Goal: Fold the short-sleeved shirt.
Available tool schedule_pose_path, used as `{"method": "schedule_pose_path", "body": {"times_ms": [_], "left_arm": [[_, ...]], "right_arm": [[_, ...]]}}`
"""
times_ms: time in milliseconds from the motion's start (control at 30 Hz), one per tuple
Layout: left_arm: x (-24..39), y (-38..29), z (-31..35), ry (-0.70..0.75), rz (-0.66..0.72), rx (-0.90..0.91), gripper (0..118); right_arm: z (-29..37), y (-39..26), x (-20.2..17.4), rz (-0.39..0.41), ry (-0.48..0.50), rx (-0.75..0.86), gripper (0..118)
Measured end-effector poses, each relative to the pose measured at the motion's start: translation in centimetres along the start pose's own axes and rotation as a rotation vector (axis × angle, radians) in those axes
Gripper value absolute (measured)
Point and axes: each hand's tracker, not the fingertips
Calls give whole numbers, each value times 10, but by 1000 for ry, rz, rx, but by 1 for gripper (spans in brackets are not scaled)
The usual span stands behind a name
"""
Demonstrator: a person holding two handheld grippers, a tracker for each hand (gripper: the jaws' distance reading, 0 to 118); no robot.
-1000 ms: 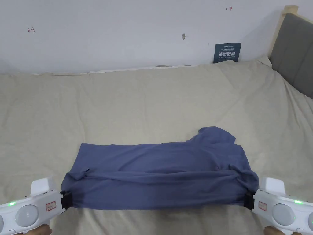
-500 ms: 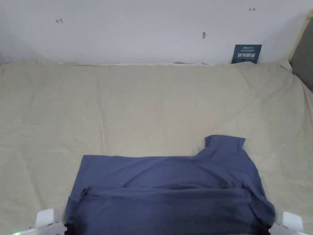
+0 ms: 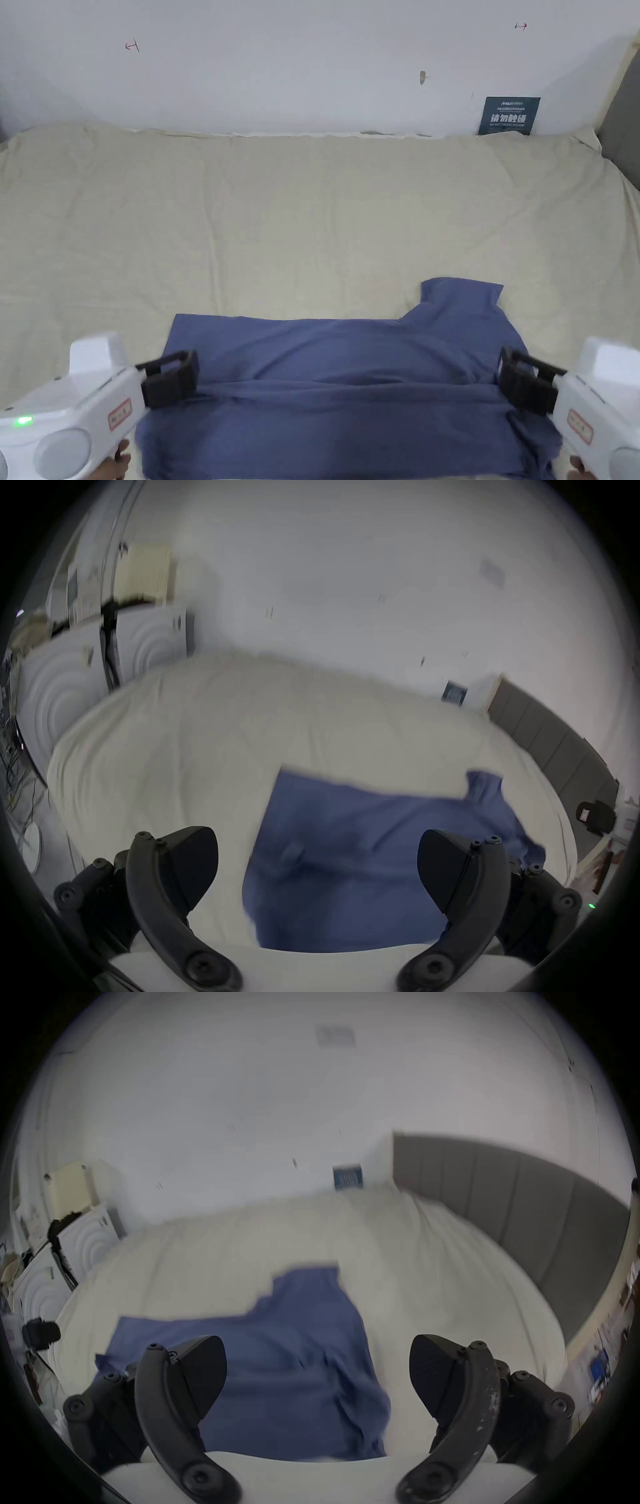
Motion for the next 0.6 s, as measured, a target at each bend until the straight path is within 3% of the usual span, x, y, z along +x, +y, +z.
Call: {"method": "schedule_pose_path", "body": {"times_ms": [200, 267, 300, 367, 433, 467, 500, 600], "left_arm": [[39, 39, 26, 38, -83, 313, 115], [49, 41, 27, 51, -110, 364, 100], [52, 41, 28, 50, -117, 376, 100], [57, 40, 27, 37, -117, 373, 88], [58, 39, 21, 6, -114, 355, 23], [55, 39, 20, -5, -100, 332, 1], [54, 39, 16, -39, -85, 303, 0], [55, 38, 9, -35, -101, 287, 0]], "right_arm": [[19, 37, -19, 64, -3, 201, 110], [25, 39, -29, 77, -17, 240, 109], [26, 40, -31, 84, -20, 261, 107], [26, 37, -33, 93, -21, 281, 103], [26, 35, -34, 98, -27, 299, 62], [24, 35, -36, 104, -33, 298, 36], [22, 34, -36, 105, -38, 297, 5], [15, 33, -33, 99, -26, 284, 2]]}}
